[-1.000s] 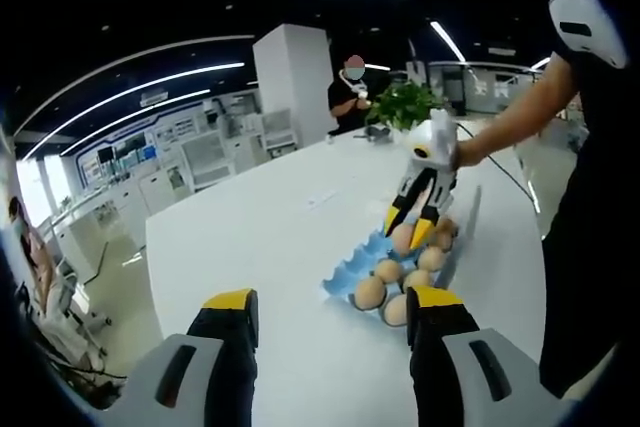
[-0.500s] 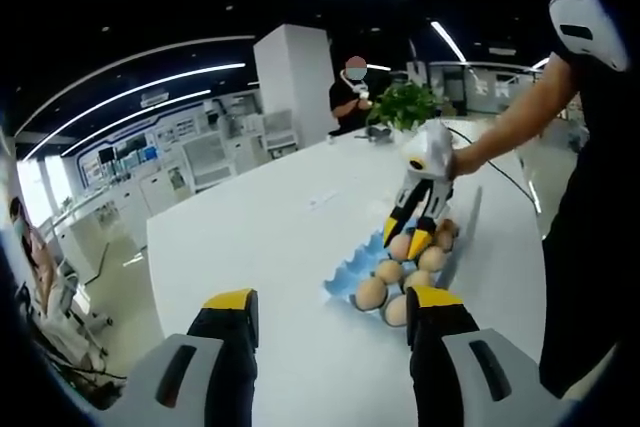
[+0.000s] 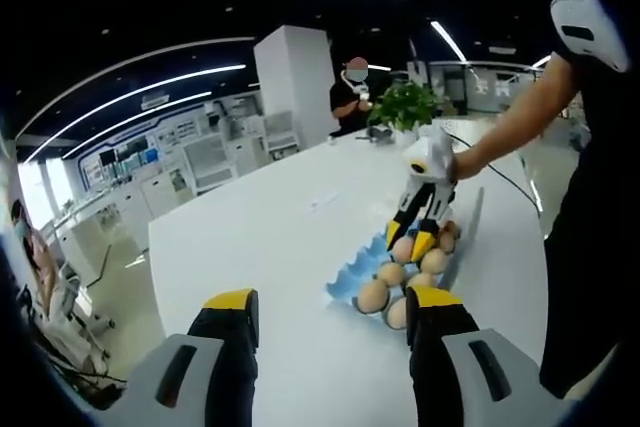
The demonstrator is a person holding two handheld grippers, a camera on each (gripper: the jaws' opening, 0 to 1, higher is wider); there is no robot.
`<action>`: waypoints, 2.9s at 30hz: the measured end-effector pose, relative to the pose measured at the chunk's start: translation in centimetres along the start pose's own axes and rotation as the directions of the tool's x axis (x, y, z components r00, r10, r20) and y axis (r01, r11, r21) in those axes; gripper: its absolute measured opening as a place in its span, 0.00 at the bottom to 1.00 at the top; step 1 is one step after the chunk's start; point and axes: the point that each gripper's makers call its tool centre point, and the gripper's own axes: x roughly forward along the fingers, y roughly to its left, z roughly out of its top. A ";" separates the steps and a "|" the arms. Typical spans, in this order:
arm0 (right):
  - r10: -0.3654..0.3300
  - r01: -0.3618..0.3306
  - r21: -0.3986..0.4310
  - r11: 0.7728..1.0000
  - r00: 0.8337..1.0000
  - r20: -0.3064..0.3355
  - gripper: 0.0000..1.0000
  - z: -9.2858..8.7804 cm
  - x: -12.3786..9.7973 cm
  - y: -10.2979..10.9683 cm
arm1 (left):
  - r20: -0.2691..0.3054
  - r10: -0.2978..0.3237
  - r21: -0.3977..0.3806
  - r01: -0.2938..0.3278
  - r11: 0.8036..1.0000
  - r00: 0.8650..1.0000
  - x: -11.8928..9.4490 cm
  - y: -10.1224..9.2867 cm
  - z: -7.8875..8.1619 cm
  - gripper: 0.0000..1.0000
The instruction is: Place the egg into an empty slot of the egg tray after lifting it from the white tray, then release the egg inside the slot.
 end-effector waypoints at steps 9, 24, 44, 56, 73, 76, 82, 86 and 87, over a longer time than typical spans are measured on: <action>-0.006 0.005 0.022 1.000 1.000 0.012 0.29 0.2 -0.3 0.2 | 0.004 0.002 0.000 -0.002 1.000 1.000 0.0 0.1 0.2 0.60; -0.072 0.074 -0.027 0.997 0.995 0.075 0.30 0.6 -3.9 -0.5 | 0.002 -0.003 0.002 0.003 1.000 1.000 0.1 0.1 0.1 0.59; -0.185 0.182 0.038 0.982 0.980 0.074 0.30 -2.7 -9.8 -2.1 | 0.003 -0.007 0.002 0.007 1.000 1.000 0.4 -0.1 0.1 0.59; -0.294 0.287 0.107 0.952 0.954 0.058 0.29 -6.0 -15.0 -3.4 | -0.001 -0.008 -0.003 0.008 1.000 1.000 0.5 -0.2 0.0 0.59; -0.417 0.410 0.171 0.896 0.909 0.007 0.29 -10.1 -20.4 -5.7 | -0.004 -0.015 0.009 0.015 1.000 1.000 1.0 -0.5 0.5 0.58; -0.451 0.442 0.199 0.875 0.893 -0.002 0.29 -11.0 -21.8 -6.4 | -0.003 -0.016 0.006 0.016 1.000 1.000 1.1 -0.6 0.5 0.58; -0.494 0.488 0.214 0.846 0.869 -0.032 0.29 -12.8 -23.9 -7.2 | -0.004 -0.021 0.010 0.021 1.000 1.000 1.3 -0.8 0.7 0.58; -0.511 0.511 0.213 0.833 0.858 -0.056 0.29 -13.8 -25.0 -7.3 | -0.002 -0.022 0.015 0.022 1.000 1.000 1.4 -0.8 0.9 0.58; -0.515 0.515 0.211 0.831 0.855 -0.059 0.29 -14.0 -25.2 -7.4 | -0.003 -0.022 0.016 0.022 1.000 1.000 1.4 -0.8 1.0 0.58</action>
